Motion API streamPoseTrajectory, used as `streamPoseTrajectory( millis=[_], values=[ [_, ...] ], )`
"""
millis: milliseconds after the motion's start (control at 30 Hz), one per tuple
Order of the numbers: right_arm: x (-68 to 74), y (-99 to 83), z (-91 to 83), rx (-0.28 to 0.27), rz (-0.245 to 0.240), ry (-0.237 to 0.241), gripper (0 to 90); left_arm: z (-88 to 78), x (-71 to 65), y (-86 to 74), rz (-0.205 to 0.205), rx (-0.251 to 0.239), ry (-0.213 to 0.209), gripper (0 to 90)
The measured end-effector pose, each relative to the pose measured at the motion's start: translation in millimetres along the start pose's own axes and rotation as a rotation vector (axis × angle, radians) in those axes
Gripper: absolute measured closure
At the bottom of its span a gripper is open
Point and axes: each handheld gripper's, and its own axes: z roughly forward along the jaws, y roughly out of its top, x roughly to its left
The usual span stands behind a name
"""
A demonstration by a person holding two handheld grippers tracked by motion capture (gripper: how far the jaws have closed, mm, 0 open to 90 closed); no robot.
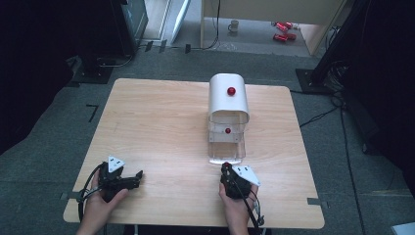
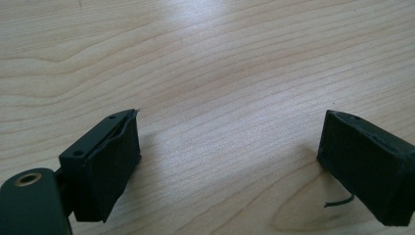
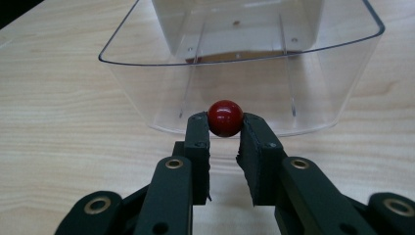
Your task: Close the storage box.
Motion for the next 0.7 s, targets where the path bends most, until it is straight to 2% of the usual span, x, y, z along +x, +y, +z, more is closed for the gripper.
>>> streamPoseTrajectory(
  millis=[300,700],
  values=[
    [-0.1,12.7,14.7,-0.007,-0.026,-0.003,75.2,0.0,0.0,0.0,0.000,0.000,0.000,8.6],
    [-1.7,26.9,38.7,-0.020,-0.021,-0.008,75.2,0.0,0.0,0.0,-0.001,0.000,-0.001,8.6]
  ],
)
